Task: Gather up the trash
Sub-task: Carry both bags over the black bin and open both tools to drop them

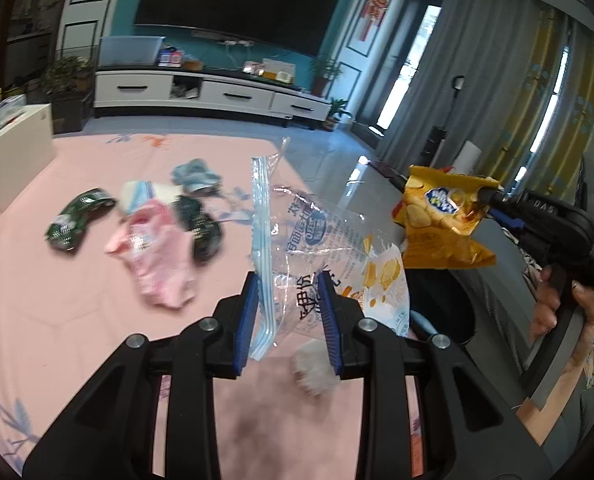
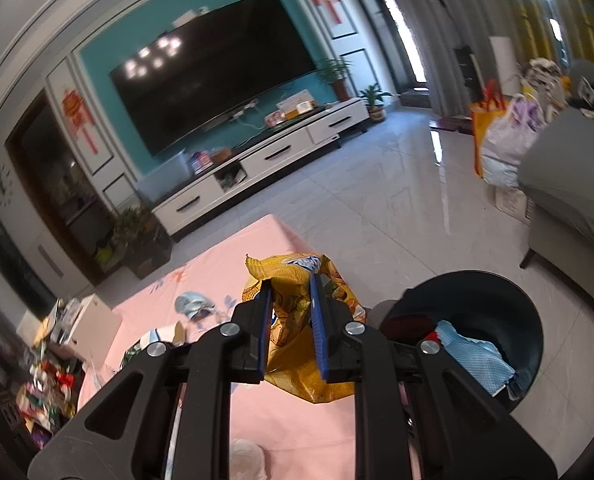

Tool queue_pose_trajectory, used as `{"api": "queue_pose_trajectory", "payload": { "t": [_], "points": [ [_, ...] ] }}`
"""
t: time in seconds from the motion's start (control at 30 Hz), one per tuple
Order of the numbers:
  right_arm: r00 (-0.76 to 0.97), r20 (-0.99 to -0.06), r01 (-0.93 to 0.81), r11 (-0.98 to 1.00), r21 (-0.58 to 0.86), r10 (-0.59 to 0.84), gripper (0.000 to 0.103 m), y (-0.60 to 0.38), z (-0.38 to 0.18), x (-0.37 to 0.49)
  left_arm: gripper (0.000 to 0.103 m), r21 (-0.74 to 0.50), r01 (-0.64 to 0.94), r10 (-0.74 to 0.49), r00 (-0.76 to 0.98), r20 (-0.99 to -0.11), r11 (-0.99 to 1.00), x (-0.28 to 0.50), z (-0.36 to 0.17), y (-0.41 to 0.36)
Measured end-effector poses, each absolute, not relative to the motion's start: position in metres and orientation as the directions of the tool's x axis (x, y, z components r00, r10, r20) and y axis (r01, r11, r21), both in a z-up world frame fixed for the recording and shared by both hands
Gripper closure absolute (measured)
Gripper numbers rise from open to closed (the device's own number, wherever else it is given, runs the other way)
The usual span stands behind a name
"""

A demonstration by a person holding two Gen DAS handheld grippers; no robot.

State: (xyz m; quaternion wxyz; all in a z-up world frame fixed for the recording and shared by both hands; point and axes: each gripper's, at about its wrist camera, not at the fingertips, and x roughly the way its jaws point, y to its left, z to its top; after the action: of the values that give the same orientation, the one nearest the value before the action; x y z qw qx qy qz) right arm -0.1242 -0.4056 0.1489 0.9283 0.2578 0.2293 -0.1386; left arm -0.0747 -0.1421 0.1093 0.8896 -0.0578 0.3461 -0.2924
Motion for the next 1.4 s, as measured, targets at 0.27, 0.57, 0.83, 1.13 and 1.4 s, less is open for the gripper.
{"api": "queue_pose_trajectory", "payload": {
  "t": [0.27, 0.57, 0.83, 1.13, 1.4],
  "points": [
    [0.81, -0.532, 0.516, 0.734, 0.442, -0.249, 0.084, -0.454, 0.133, -0.151, 0.072, -0.296, 0.556, -0.604, 0.524, -0.6, 0.777, -0.078, 0.103, -0.215],
    [0.753, -0.575, 0.616, 0.65, 0.445, -0.321, 0.084, -0.484, 0.113, -0.173, 0.072, -0.276, 0.623, -0.626, 0.453, -0.635, 0.732, -0.08, 0.09, -0.296],
    [0.703, -0.621, 0.685, 0.567, 0.458, -0.347, 0.084, -0.516, 0.089, -0.189, 0.072, -0.296, 0.665, -0.646, 0.371, -0.667, 0.686, -0.08, 0.074, -0.364],
    [0.649, -0.672, 0.743, 0.487, 0.46, -0.355, 0.084, -0.536, 0.068, -0.2, 0.072, -0.251, 0.696, -0.605, 0.322, -0.728, 0.672, -0.088, 0.047, -0.419],
    [0.649, -0.683, 0.733, 0.515, 0.445, -0.334, 0.05, -0.529, 0.071, -0.19, 0.019, -0.246, 0.727, -0.629, 0.314, -0.711, 0.641, -0.098, 0.051, -0.414]
  ]
}}
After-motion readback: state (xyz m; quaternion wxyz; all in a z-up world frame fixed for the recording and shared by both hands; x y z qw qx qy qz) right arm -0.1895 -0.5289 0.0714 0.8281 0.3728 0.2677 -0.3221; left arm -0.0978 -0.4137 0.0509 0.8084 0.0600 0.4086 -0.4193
